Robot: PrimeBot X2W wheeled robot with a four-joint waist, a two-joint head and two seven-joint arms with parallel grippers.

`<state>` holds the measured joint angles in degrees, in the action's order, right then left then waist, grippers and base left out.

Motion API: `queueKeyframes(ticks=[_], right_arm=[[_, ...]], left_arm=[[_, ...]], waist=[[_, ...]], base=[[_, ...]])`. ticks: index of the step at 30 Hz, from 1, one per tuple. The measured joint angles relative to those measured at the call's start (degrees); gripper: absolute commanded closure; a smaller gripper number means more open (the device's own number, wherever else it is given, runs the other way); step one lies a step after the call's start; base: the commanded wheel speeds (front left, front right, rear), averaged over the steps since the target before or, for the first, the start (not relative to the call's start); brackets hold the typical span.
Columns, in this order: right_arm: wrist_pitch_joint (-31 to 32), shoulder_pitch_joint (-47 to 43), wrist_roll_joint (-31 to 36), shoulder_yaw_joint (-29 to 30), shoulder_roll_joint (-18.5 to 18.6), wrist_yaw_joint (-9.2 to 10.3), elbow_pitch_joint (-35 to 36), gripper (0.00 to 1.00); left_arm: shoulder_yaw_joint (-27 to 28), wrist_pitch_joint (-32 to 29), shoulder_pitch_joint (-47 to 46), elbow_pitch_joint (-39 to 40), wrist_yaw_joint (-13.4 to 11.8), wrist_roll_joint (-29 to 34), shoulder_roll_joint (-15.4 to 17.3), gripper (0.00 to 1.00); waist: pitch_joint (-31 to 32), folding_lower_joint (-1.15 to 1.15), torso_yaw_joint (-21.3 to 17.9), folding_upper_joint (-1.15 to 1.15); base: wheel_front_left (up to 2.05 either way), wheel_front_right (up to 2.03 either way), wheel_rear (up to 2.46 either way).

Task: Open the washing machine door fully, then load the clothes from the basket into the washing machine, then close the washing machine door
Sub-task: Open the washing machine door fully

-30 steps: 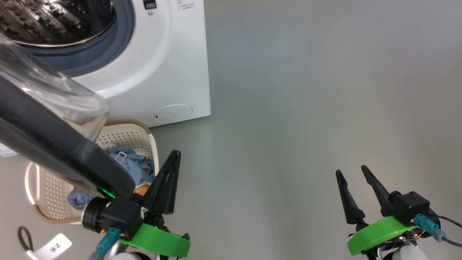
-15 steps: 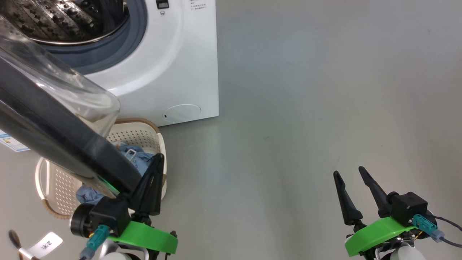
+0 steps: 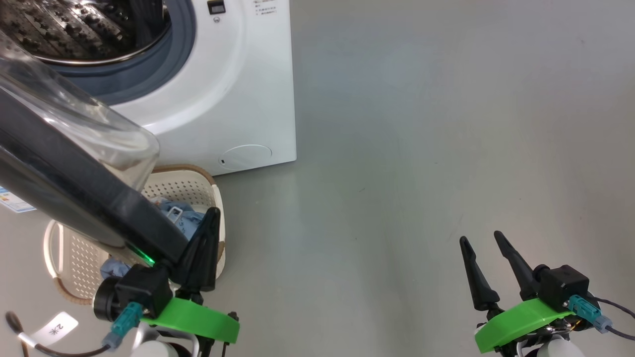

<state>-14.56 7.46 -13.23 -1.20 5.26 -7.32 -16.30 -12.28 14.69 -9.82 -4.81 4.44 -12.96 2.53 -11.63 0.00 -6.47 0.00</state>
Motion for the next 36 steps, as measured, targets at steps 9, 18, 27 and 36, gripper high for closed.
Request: queueKeyframes(ticks=[9, 18, 27, 36], right_arm=[[0.0, 0.0, -0.1, 0.2, -0.1, 0.00, -0.6, 0.00], [0.0, -0.2, -0.1, 0.1, -0.1, 0.00, -1.2, 0.00], [0.0, -0.4, -0.6, -0.1, 0.2, 0.00, -1.8, 0.00], [0.0, -0.7, -0.6, -0.1, 0.4, 0.00, -2.6, 0.00]], left_arm=[[2.5, 0.0, 0.3, -0.4, -1.3, -1.2, -0.2, 1.00], [3.8, -0.1, 2.1, -0.5, -1.4, -1.6, -1.6, 1.00], [4.3, -0.1, 4.3, -0.1, -1.5, -1.6, -1.7, 1.00], [4.2, -0.1, 5.3, 1.1, -1.7, -1.6, -1.6, 1.00]], waist=[[0.7, 0.00, 1.1, 0.00], [2.0, -0.01, 3.5, 0.00], [3.2, -0.01, 5.5, 0.00], [3.9, -0.01, 7.7, 0.00]], base=[[0.00, 0.00, 0.00], [0.00, 0.00, 0.00], [0.00, 0.00, 0.00], [0.00, 0.00, 0.00]])
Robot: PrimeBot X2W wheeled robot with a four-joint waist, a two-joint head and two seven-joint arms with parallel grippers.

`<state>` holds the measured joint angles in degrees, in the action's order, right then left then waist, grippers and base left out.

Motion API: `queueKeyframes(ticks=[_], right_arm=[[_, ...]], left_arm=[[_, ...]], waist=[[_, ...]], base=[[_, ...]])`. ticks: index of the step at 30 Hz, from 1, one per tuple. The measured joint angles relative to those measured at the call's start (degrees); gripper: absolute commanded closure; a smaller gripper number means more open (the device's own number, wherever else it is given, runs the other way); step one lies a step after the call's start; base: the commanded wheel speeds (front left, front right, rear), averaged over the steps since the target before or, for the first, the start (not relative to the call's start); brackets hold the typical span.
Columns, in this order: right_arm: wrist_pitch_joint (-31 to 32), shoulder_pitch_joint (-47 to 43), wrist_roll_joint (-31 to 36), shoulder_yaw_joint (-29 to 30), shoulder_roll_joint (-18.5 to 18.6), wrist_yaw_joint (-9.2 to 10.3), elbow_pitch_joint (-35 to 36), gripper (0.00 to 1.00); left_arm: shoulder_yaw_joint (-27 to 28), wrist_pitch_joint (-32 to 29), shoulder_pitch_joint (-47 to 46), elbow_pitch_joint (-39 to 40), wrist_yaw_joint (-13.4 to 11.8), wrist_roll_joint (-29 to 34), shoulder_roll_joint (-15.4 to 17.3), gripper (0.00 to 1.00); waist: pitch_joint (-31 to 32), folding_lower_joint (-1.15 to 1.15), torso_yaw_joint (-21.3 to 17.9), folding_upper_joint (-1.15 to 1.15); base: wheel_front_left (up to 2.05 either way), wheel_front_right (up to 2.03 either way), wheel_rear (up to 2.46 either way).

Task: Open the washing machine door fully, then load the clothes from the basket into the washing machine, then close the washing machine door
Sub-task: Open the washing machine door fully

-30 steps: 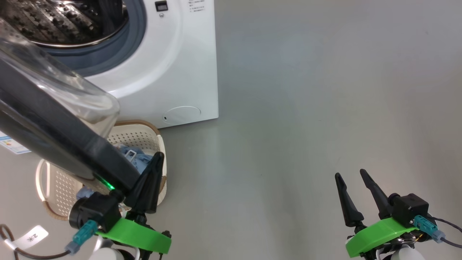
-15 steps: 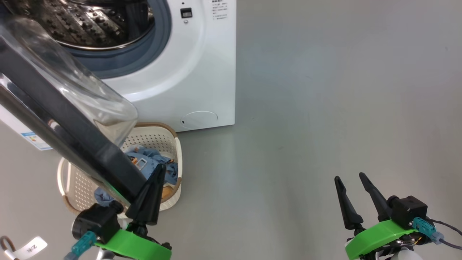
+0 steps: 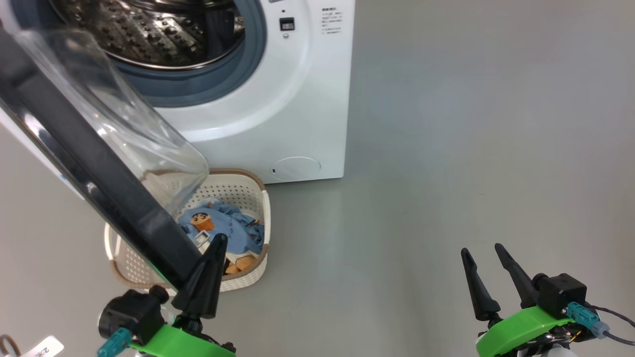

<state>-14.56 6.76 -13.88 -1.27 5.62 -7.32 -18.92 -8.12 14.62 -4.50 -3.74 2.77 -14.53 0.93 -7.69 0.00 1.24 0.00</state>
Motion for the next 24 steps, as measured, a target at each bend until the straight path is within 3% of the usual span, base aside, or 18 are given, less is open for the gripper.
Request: queueKeyframes(ticks=[24], right_arm=[[0.0, -1.4, 0.0, 0.3, -0.1, 0.00, 0.0, 0.00]], left_arm=[[0.6, 0.0, 3.4, 3.9, -2.8, -0.3, 0.4, 1.00]], waist=[[0.3, 0.00, 7.7, 0.00]], base=[[0.00, 0.00, 0.00]])
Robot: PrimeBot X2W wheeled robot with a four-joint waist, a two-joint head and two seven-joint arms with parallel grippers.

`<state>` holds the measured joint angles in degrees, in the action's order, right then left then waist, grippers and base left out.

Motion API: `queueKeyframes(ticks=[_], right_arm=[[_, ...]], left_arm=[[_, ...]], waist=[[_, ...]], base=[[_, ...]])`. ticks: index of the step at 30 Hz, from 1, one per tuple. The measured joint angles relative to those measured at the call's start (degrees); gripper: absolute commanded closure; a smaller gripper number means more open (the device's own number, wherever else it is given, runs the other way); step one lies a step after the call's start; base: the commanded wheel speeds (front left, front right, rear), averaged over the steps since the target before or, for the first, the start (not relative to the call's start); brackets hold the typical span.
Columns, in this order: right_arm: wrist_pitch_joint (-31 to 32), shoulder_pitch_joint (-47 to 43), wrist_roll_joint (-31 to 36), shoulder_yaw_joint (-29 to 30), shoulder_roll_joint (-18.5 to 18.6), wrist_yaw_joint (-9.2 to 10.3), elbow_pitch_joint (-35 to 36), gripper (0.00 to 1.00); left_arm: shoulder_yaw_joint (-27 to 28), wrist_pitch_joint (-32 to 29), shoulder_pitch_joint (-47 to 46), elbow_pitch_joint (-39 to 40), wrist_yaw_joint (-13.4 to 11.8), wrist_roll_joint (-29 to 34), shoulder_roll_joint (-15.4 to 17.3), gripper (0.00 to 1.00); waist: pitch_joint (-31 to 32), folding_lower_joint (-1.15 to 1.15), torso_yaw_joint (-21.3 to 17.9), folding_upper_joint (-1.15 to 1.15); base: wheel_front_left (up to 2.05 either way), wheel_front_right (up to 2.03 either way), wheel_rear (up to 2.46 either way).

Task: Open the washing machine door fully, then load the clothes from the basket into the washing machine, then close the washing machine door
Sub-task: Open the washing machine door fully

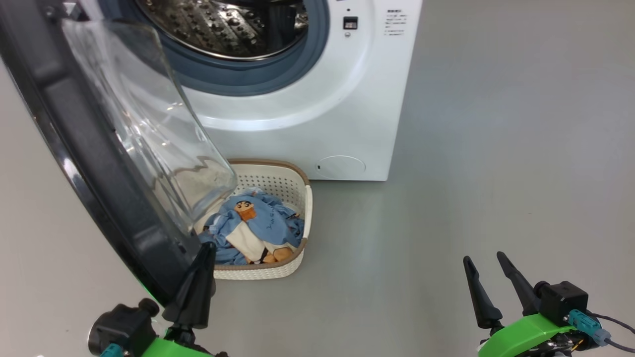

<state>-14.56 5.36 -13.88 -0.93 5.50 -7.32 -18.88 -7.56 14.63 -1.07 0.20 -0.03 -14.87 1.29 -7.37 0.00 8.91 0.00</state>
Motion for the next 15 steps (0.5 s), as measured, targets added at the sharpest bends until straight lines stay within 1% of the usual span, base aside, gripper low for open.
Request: queueKeyframes(ticks=[4, 5, 10, 15], right_arm=[[0.0, 0.0, 0.0, 0.2, 0.0, 0.00, 0.1, 0.00], [0.0, 0.0, 0.0, 0.2, -0.1, 0.00, 0.2, 0.00], [0.0, 0.0, 0.0, 0.2, -0.1, 0.00, 0.2, 0.00], [0.0, 0.0, 0.0, 0.2, -0.1, 0.00, 0.2, 0.00]], left_arm=[[0.4, 0.0, 0.6, 0.3, -0.8, 0.0, 0.0, 1.00], [1.0, 0.0, 1.3, 0.7, -1.7, 0.0, 0.0, 1.00], [2.0, 0.0, 2.2, 1.3, -2.6, 0.0, 0.1, 1.00], [2.6, 0.0, 2.5, 1.5, -4.1, -0.5, 0.1, 1.00]], waist=[[0.2, 0.00, 1.8, 0.00], [0.2, 0.00, 2.6, 0.00], [0.2, 0.00, 3.7, 0.00], [0.0, 0.00, 4.4, 0.00]], base=[[0.00, 0.00, 0.00], [0.00, 0.00, 0.00], [0.00, 0.00, 0.00], [0.00, 0.00, 0.00]])
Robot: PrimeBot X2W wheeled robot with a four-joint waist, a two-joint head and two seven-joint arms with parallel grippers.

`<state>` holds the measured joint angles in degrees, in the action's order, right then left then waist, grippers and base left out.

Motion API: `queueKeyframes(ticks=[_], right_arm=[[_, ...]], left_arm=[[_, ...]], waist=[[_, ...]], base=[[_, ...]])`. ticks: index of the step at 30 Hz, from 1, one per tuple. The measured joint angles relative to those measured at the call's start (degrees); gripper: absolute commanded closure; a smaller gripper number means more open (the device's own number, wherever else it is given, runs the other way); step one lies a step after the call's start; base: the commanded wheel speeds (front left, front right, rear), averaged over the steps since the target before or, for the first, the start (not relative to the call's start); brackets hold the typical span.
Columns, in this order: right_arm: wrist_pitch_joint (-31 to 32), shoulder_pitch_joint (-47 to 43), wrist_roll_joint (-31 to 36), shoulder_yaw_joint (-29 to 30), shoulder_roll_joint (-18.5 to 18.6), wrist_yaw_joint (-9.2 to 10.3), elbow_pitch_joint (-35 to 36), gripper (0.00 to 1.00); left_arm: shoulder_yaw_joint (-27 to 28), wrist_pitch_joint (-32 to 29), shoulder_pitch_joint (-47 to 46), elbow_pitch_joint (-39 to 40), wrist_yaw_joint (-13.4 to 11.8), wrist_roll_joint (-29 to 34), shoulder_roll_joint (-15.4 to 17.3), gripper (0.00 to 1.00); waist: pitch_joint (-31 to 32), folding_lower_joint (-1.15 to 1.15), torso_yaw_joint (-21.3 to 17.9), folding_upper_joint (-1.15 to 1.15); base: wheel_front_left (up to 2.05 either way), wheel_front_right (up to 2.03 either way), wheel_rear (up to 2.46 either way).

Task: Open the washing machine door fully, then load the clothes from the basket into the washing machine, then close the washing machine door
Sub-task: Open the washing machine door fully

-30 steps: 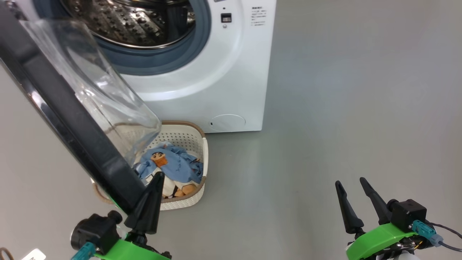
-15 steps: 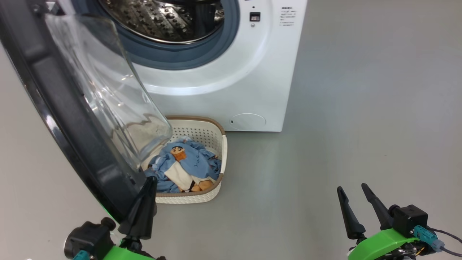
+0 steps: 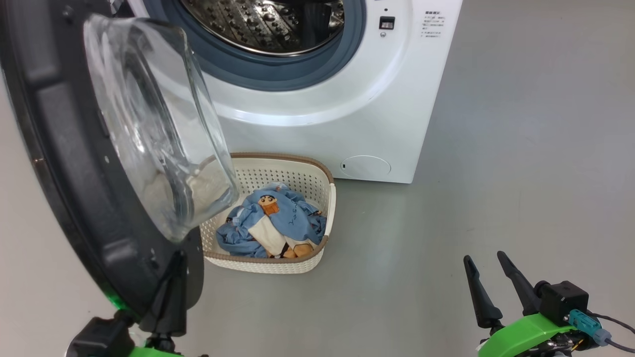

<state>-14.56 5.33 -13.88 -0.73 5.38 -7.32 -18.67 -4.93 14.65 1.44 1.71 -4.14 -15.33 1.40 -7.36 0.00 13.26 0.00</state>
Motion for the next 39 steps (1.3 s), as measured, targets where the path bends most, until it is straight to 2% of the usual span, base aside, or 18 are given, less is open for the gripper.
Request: queueKeyframes(ticks=[9, 18, 28, 39], right_arm=[[0.0, 0.0, 0.0, 0.1, 0.0, 0.00, 0.2, 0.00], [0.0, 0.0, -0.3, -0.1, 0.0, 0.00, 0.4, 0.00], [0.0, 0.0, -0.4, -0.2, 0.1, 0.00, 0.3, 0.00], [0.0, 0.2, -0.4, -0.3, 0.6, 0.00, 0.2, 0.00]], left_arm=[[4.3, 0.0, 1.2, 0.0, -2.7, -2.1, 0.0, 1.00], [10.1, 0.0, 1.9, -0.3, -4.2, -4.3, 0.0, 1.00], [19.3, 0.0, 1.4, -2.2, -4.5, -5.1, -0.1, 1.00], [29.0, 0.0, -4.2, -5.6, -4.7, -7.7, -0.5, 1.00]], waist=[[-0.3, 0.00, 0.4, 0.00], [-0.5, 0.00, 0.0, 0.00], [-1.3, 0.00, -1.3, 0.00], [-2.3, 0.00, -2.8, 0.00]], base=[[0.00, 0.00, 0.00], [0.00, 0.00, 0.00], [0.00, 0.00, 0.00], [0.00, 0.00, 0.00]])
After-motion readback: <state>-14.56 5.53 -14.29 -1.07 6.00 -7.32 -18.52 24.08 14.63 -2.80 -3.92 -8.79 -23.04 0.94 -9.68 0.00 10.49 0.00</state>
